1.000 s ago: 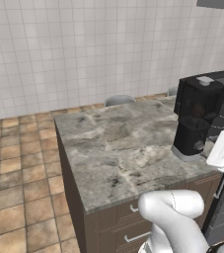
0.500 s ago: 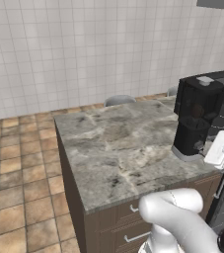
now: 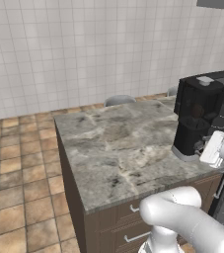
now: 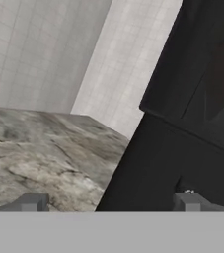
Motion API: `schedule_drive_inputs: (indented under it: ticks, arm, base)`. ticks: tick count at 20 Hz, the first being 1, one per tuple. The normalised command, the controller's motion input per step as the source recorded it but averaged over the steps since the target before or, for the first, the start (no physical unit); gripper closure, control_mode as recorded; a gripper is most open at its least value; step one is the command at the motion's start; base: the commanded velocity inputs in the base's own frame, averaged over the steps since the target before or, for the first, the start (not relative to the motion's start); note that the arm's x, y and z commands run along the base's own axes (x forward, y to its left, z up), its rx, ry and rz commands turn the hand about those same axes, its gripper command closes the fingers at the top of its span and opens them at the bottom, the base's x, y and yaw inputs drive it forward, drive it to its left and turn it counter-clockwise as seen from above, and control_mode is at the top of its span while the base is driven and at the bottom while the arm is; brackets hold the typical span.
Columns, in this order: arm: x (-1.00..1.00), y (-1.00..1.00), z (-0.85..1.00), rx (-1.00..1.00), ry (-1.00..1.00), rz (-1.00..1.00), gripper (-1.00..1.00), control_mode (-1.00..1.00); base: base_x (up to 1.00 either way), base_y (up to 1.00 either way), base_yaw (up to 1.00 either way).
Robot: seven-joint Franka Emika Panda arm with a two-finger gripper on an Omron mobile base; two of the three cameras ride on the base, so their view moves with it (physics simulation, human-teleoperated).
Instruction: Grab the onion and garlic from the fridge, place them in the blender, close the lid, and turn on the blender to create a marinade.
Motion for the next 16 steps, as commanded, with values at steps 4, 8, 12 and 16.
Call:
schedule_drive_inputs:
  ticks: [4,8,12,16]
  arm:
    - [0.26,-0.01,-0.15,0.0,0.0,0.0,-1.0,-1.0]
    - [0.24,-0.06,-0.12,0.0,0.0,0.0,-1.0,-1.0]
    - [0.23,-0.09,-0.08,0.0,0.0,0.0,-1.0,-1.0]
    - [0.23,-0.01,-0.02,0.0,0.0,0.0,-1.0,-1.0]
  base:
    - [0.0,0.0,0.0]
    - [0.0,0.0,0.0]
    - [0.0,0.0,0.0]
    - [0.0,0.0,0.0]
